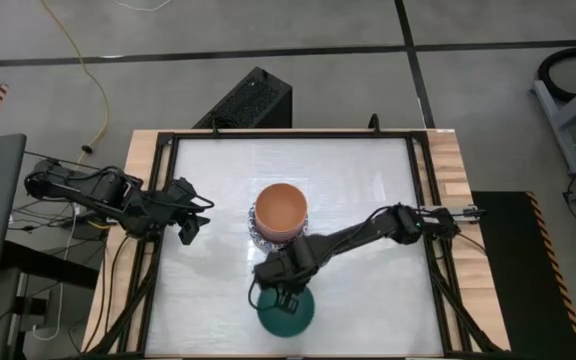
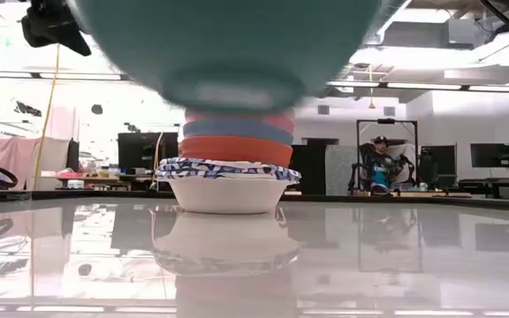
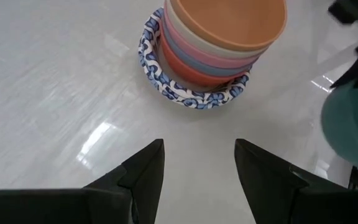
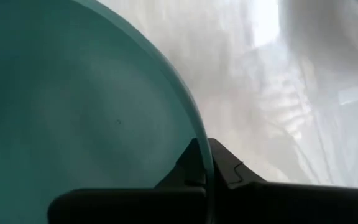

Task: Nest bowls inside each other
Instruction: Stack the dark green bowl on top of the orange bowl

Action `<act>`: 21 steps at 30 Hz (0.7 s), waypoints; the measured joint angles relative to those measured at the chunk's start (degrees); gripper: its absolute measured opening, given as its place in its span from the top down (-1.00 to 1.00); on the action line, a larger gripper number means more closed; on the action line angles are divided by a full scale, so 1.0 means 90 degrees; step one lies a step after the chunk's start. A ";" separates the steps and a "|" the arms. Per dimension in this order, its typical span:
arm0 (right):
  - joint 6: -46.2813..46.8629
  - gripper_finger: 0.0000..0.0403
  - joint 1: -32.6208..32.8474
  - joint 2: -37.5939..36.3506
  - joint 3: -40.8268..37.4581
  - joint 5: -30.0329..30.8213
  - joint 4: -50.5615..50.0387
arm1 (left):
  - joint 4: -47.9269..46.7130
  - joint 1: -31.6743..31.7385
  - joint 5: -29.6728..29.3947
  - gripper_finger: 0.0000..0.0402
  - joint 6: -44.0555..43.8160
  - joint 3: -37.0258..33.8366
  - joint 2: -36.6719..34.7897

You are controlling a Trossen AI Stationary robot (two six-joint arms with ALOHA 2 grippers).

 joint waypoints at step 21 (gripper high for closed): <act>-0.0461 0.97 -0.1253 -0.1332 0.0002 0.0683 0.0489 | 0.0002 -0.0005 -0.0193 0.08 -0.0008 0.0000 0.0000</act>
